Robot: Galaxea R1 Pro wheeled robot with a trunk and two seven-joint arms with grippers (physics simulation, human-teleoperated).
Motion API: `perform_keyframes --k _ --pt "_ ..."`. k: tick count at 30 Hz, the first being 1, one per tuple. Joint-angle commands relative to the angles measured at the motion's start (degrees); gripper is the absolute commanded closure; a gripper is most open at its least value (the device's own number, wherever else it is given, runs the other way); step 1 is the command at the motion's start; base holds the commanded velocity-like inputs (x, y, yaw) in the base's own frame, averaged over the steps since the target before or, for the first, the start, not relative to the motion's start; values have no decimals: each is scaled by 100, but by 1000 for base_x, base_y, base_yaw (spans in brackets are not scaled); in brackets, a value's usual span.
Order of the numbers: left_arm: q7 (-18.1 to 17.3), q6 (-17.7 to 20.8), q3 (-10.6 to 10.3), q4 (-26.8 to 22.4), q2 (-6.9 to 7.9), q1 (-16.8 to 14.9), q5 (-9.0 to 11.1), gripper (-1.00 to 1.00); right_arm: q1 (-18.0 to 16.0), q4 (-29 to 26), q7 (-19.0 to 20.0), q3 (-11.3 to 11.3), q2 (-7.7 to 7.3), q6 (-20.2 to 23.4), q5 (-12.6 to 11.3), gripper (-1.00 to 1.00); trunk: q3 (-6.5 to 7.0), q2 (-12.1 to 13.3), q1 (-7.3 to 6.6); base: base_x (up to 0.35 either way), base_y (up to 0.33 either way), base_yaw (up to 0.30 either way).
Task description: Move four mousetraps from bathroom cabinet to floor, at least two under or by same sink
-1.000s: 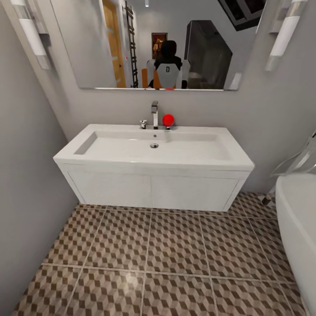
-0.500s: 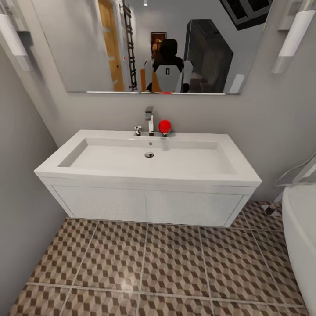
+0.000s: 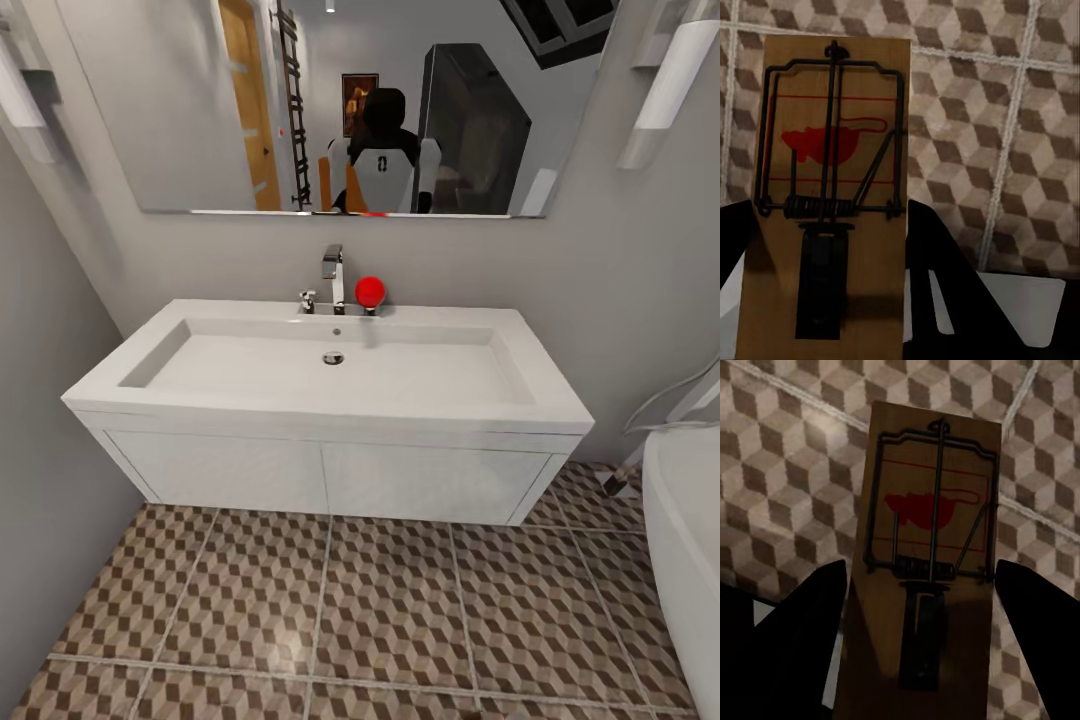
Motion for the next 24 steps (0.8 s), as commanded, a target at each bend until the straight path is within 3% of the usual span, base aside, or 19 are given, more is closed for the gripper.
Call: perform_keyframes --k 1,2,6,13,19,24 --pt "32 -6 -43 -12 -7 -1 -1 100 -9 -13 -15 -5 57 13 67 100 -4 -2 0 0 0 0" --pt "32 10 -37 -68 -180 -318 -35 100 -106 -863 -2 17 205 611 105 100 -4 -2 0 0 0 0" --pt "23 14 -45 -179 -266 -782 -54 100 -118 -2366 6 21 208 1824 86 100 -4 -2 0 0 0 0" --pt "25 17 -47 -463 -280 -1224 -58 100 -120 -4341 172 7 185 2785 49 100 -4 -2 0 -183 0 0" --pt "44 17 -47 -941 -284 -1379 -65 100 -120 -4873 747 -6 180 3058 25 100 -4 -2 0 -289 0 0" --pt "47 1 -67 -1043 -285 -1404 -69 100 -120 -4687 756 -39 203 3091 9 100 -4 -2 0 -59 0 0"
